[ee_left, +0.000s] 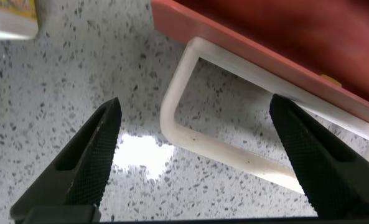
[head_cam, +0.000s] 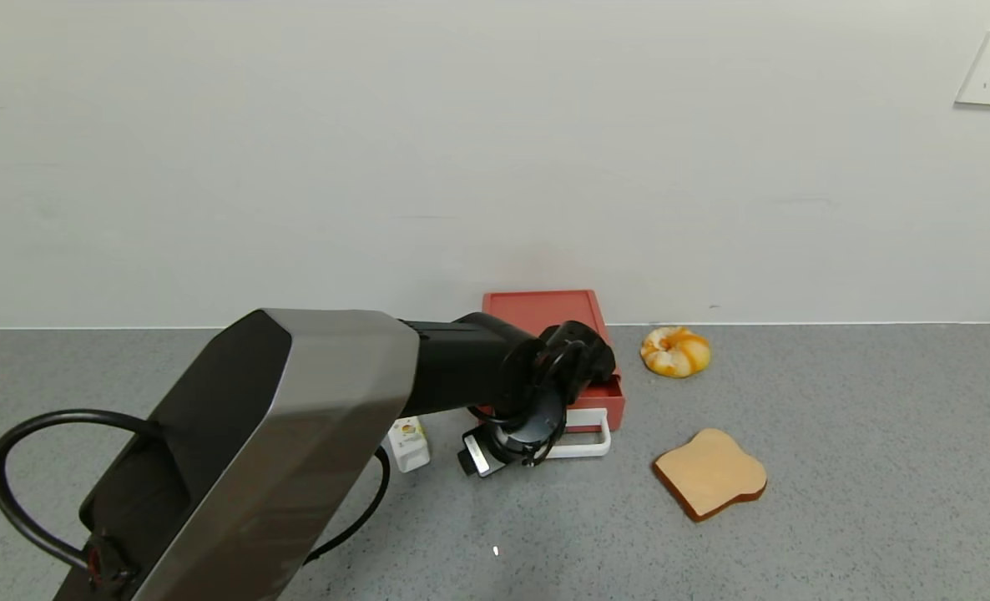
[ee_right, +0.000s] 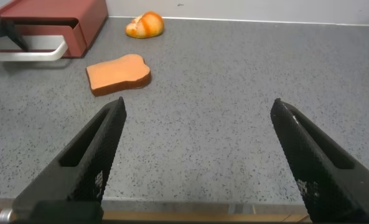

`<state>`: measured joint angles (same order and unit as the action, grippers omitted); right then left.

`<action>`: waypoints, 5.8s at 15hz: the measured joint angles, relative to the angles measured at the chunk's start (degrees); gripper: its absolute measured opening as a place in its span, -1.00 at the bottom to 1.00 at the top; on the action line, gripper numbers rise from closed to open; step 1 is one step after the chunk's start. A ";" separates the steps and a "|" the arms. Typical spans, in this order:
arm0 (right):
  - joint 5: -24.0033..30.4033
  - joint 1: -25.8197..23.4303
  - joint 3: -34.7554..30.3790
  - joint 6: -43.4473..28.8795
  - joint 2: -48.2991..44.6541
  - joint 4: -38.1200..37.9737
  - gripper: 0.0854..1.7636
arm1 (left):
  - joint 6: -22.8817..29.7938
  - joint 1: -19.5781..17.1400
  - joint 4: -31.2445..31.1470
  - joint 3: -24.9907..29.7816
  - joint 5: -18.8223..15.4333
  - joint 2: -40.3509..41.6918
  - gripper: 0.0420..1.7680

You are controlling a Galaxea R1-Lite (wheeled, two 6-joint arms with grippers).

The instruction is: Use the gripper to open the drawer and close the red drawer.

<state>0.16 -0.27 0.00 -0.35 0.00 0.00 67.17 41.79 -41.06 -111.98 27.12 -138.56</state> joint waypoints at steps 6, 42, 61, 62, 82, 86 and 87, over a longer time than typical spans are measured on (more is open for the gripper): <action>0.00 0.00 0.00 0.02 0.00 0.00 0.94 | -3.17 -1.79 3.79 -0.54 0.82 -0.78 0.94; 0.02 0.00 0.00 0.00 0.00 0.00 0.94 | -15.17 -0.17 -11.03 1.26 -10.13 20.15 0.94; 0.00 0.00 0.00 0.00 0.00 0.00 0.94 | -59.87 -0.89 9.50 35.22 -24.06 48.98 0.94; 0.00 0.00 0.00 0.02 0.00 0.00 0.94 | -60.78 -0.73 11.63 37.82 -24.45 51.19 0.94; 0.00 0.00 0.00 0.00 0.00 0.00 0.94 | -72.07 -21.35 25.97 70.97 -20.57 106.40 0.94; -0.02 0.00 0.00 0.00 0.00 0.00 0.94 | -71.63 -27.03 26.15 72.90 -18.92 111.91 0.94; 0.00 0.00 0.00 0.00 0.00 0.00 0.94 | -71.63 -28.54 26.23 73.46 -18.88 112.96 0.94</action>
<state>0.16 -0.27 0.00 -0.35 0.00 0.00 -4.46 13.25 -14.82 -38.52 8.24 -25.60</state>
